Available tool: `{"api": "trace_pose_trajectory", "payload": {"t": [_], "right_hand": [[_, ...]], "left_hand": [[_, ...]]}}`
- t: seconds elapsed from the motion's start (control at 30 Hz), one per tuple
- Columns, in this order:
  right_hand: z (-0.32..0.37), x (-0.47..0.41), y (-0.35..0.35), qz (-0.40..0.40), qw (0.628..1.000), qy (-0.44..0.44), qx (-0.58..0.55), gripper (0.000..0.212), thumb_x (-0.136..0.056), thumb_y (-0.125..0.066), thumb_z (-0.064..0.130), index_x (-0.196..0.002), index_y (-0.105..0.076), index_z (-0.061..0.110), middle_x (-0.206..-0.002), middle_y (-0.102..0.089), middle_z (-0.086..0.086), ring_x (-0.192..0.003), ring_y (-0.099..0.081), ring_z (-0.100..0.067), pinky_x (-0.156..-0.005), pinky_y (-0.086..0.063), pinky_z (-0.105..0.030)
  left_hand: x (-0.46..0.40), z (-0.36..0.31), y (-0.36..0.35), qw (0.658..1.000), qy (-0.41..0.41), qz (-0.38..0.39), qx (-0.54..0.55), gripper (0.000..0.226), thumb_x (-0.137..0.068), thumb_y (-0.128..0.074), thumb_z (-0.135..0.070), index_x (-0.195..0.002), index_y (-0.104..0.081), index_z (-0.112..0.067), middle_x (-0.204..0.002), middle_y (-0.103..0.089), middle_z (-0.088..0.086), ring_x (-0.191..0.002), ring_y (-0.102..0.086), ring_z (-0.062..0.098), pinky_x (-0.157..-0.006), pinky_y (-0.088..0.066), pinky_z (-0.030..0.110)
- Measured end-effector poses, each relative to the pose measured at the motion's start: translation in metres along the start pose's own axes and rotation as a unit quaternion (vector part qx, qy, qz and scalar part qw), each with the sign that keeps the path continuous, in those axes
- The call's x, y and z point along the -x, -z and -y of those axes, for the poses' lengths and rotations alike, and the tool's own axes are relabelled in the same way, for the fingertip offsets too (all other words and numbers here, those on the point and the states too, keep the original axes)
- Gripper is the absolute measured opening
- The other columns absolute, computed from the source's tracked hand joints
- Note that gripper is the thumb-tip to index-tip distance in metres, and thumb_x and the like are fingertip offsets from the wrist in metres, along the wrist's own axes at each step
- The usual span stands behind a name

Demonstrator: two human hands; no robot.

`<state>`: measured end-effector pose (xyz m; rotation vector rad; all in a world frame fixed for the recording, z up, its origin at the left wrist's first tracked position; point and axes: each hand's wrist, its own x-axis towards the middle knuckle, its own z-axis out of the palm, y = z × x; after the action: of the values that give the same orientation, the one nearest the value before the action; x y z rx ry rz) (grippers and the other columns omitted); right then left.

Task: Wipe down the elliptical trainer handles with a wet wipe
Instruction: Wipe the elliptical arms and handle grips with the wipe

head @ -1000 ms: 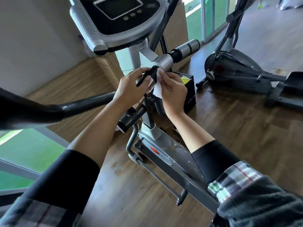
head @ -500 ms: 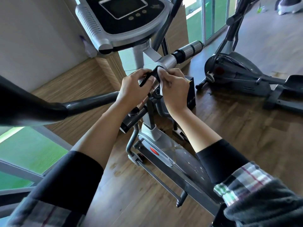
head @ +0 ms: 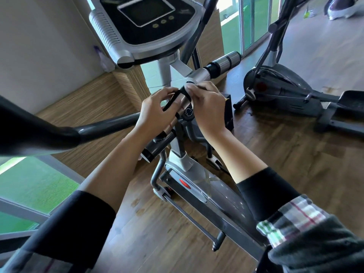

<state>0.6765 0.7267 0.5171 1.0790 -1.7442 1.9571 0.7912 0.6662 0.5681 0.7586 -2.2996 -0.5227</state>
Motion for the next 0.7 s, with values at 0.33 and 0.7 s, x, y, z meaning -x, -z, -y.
{"api": "trace_pose_trajectory", "payload": {"t": [0.33, 0.7], "right_hand": [[-0.007, 0.024, 0.006, -0.029, 0.974, -0.147, -0.173, 0.019, -0.087, -0.066, 0.01, -0.104, -0.071, 0.003, -0.095, -0.068, -0.007, -0.086, -0.062, -0.002, -0.081, -0.051, -0.018], [0.008, 0.058, -0.025, -0.111, 0.864, -0.323, -0.371, 0.02, -0.084, -0.068, 0.001, -0.104, -0.07, 0.002, -0.099, -0.067, 0.002, -0.105, -0.064, -0.026, -0.099, -0.048, -0.044]], "left_hand": [[0.007, 0.009, -0.001, 0.996, -0.089, -0.016, 0.025, 0.023, -0.09, -0.062, -0.015, -0.112, -0.07, -0.016, -0.122, -0.066, -0.003, -0.117, -0.059, 0.006, -0.097, -0.053, 0.034], [0.003, 0.011, -0.002, 0.995, -0.076, -0.014, 0.059, 0.02, -0.089, -0.063, -0.015, -0.106, -0.072, -0.021, -0.116, -0.066, -0.014, -0.109, -0.056, -0.01, -0.097, -0.044, 0.014]]}}
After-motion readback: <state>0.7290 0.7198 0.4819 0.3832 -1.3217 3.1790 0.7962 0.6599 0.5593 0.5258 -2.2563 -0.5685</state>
